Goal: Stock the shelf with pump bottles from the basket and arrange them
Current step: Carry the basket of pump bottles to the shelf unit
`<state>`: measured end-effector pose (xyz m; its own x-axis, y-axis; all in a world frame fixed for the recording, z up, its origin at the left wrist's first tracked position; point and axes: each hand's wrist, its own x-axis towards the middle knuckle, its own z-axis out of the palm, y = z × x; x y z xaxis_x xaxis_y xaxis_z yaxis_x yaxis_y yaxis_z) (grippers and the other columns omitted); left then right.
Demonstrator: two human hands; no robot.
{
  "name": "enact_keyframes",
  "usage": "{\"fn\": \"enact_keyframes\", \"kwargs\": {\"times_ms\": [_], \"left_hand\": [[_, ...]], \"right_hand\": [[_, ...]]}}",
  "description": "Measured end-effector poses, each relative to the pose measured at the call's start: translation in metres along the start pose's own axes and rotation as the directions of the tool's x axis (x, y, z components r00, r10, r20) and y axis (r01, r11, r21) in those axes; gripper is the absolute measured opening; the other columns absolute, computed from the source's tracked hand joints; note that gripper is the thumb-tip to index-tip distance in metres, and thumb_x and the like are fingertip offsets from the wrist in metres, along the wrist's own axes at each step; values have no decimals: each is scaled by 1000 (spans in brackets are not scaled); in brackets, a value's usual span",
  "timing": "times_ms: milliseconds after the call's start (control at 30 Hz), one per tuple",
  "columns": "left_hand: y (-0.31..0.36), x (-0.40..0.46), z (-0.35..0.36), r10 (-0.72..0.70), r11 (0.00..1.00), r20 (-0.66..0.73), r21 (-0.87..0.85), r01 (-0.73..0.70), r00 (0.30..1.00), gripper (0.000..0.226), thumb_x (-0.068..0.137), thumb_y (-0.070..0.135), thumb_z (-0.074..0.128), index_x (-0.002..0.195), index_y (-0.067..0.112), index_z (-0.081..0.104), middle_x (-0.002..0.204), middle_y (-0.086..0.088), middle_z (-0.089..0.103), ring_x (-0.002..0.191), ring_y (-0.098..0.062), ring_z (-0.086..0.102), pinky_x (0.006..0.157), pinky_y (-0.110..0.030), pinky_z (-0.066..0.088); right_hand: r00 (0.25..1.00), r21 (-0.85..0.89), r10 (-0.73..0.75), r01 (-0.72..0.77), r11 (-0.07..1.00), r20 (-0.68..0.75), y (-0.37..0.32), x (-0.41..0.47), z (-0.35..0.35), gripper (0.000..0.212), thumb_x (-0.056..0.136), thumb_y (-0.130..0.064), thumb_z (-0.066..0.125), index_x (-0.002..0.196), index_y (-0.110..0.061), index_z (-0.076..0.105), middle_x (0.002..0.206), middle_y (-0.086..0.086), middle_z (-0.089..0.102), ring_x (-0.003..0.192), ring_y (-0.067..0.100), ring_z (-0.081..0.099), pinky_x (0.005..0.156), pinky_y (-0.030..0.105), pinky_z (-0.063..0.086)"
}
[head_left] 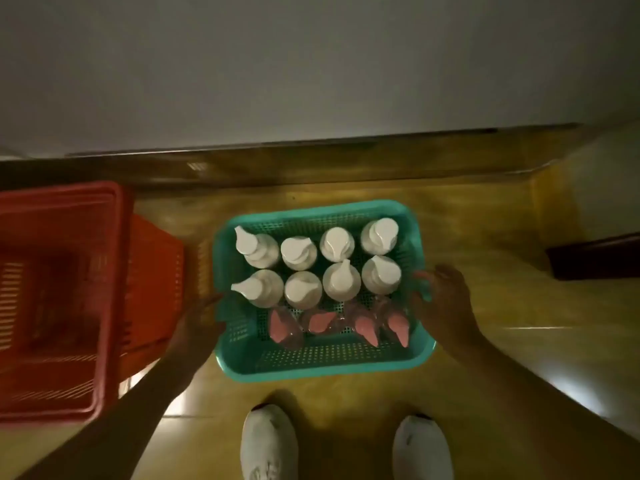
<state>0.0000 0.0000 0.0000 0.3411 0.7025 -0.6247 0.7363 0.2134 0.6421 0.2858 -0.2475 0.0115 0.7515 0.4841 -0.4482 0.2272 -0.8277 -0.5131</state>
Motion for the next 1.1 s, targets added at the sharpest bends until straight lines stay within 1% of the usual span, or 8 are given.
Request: {"fn": "enact_keyframes", "kwargs": {"times_ms": [167,267,333,467,767,933,1033,1100], "left_hand": [[6,22,29,56,905,-48,424,-31,997,27,88,-5,51,113,3,56,91,-11,59,61,-19,54,41,-15,42],[5,24,33,157,850,-130,523,-67,979,29,86,-9,48,111,0,58,100,-23,61,74,-29,57,57,-29,48],[7,25,32,157,842,-133,535,-62,979,36,86,-9,47,118,3,56,113,-24,59,87,-36,60,69,-37,53],[4,26,28,82,917,-65,397,-50,995,58,85,-17,42,129,20,52,114,-16,57,59,-15,53,38,-13,41],[41,-28,2,23,919,-67,393,5,997,62,85,-18,40,133,19,50,112,-17,58,53,-12,51,32,-9,38],[91,-97,-46,112,923,-27,374,-94,993,84,79,-20,43,113,56,53,110,-14,63,61,-14,56,48,-6,45],[131,-155,-68,87,909,-44,413,-61,995,65,82,-13,49,127,33,54,123,-22,59,102,-37,61,87,-33,51],[153,-193,-77,45,916,-110,402,3,993,58,81,-13,49,130,18,54,121,-23,61,104,-39,61,85,-41,49]], "right_hand": [[989,15,46,-48,999,139,21,29,31,49,83,-11,56,131,-19,53,132,13,49,119,34,50,101,41,43],[997,-52,46,-43,998,62,20,34,36,55,84,-1,51,135,-22,50,130,16,50,114,37,52,94,39,44],[999,-71,38,-36,997,26,22,36,37,55,86,0,48,135,-23,50,129,16,52,114,37,52,91,36,43],[998,-99,34,-30,995,44,23,36,32,54,88,1,47,135,-26,50,129,14,54,113,34,53,89,33,43],[990,-123,78,-63,990,121,4,-12,-25,54,86,0,48,132,-29,52,126,11,58,108,31,57,83,26,43],[985,-97,59,-44,994,159,-41,-69,-107,55,83,0,50,130,-29,54,127,9,59,112,31,56,91,34,47],[987,-90,12,2,996,161,-70,-99,-165,56,80,-1,53,128,-28,56,123,9,62,111,31,57,90,36,47],[984,-68,-42,54,996,173,-92,-116,-203,49,78,-9,51,124,-23,60,116,12,64,107,32,58,87,35,47]]}}
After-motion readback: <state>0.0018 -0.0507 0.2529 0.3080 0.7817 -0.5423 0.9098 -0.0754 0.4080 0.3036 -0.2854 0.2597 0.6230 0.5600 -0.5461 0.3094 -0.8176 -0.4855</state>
